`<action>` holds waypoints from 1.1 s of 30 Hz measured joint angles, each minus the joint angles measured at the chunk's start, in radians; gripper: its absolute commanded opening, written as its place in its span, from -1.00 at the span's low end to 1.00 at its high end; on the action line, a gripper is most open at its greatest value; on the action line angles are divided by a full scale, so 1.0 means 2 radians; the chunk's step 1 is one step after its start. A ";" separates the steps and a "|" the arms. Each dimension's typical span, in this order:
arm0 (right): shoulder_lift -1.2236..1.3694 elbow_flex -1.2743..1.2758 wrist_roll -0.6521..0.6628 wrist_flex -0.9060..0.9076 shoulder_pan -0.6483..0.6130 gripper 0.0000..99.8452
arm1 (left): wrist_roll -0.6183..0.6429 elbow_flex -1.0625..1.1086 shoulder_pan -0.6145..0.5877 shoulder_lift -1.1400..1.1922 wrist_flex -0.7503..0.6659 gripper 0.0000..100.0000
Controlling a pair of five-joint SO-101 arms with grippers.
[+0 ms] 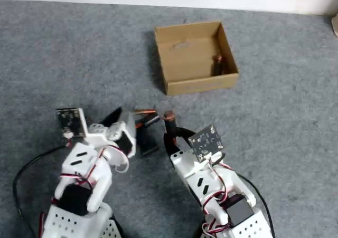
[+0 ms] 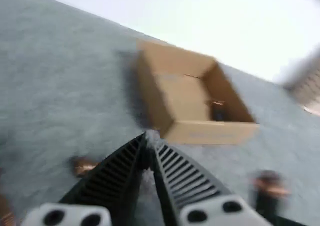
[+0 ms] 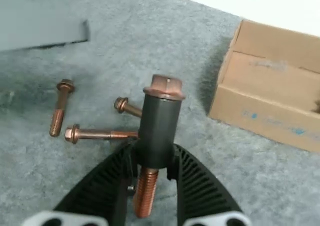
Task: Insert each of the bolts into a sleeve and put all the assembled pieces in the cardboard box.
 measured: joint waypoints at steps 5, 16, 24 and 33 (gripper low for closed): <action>0.000 0.000 0.029 -0.012 0.033 -0.99 | 0.000 0.052 -0.047 0.002 -0.068 -0.99; 0.216 -0.168 0.034 -0.018 0.115 -0.99 | 0.000 0.061 -0.052 0.002 -0.102 -0.99; 0.580 -0.505 0.035 -0.018 0.139 -0.99 | 0.000 0.065 -0.052 0.002 -0.103 -0.99; 0.951 -0.840 0.035 0.016 0.208 -0.99 | 0.000 0.065 -0.052 0.002 -0.103 -0.99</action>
